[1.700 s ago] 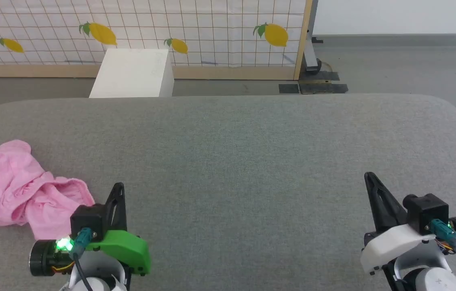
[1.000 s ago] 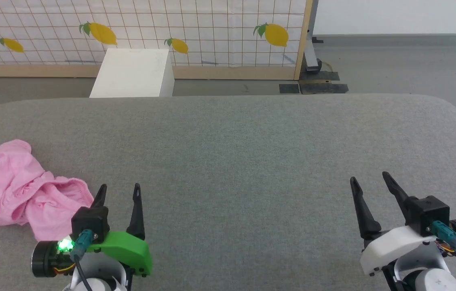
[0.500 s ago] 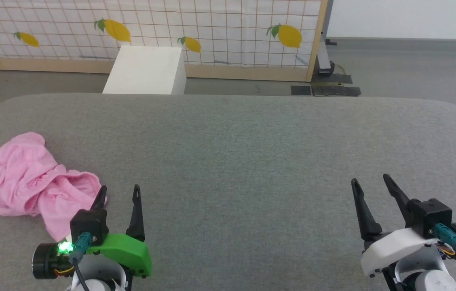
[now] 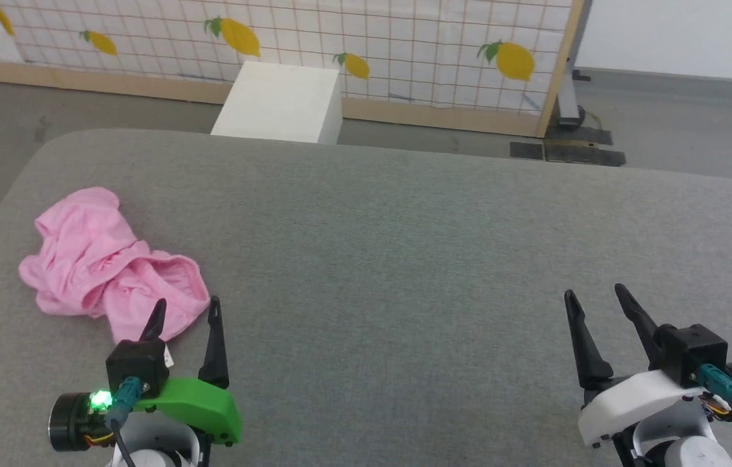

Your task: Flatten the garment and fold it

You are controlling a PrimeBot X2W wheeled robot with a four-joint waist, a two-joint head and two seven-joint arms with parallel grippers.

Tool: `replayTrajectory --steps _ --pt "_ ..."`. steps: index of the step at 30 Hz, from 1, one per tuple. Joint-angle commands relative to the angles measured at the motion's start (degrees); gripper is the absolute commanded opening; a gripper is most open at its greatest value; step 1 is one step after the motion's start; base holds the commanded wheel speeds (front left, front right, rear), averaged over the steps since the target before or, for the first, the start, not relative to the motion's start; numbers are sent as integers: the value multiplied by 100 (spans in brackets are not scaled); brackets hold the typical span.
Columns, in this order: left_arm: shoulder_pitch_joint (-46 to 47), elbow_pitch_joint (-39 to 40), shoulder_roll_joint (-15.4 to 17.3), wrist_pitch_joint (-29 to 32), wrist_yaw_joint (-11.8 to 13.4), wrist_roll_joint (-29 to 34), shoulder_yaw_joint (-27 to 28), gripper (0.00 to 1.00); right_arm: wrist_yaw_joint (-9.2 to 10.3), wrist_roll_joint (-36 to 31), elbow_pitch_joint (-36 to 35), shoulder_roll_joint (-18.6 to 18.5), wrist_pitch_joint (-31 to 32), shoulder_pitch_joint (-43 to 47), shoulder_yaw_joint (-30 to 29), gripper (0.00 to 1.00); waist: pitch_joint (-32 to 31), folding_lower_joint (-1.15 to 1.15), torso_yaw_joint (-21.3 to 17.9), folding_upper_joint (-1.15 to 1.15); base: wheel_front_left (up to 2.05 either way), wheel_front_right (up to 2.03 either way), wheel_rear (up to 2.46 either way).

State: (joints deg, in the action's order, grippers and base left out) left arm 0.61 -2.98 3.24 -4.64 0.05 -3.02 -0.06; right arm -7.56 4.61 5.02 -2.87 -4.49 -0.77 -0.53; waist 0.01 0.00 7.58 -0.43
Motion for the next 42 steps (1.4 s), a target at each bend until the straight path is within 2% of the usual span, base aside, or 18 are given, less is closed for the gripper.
replayTrajectory --steps 1,16,42 --pt "-60 -21 20 -54 25 -76 20 100 3 61 49 0 -63 75 3 100 -6 0 125 14 0 0 0" --pt "-101 -84 26 -231 40 -216 28 100 3 205 212 0 -242 95 30 100 1 0 702 20 0 0 0" --pt "-151 -242 60 -537 127 -340 46 100 5 367 549 0 -526 86 142 100 43 0 1449 29 0 0 0"
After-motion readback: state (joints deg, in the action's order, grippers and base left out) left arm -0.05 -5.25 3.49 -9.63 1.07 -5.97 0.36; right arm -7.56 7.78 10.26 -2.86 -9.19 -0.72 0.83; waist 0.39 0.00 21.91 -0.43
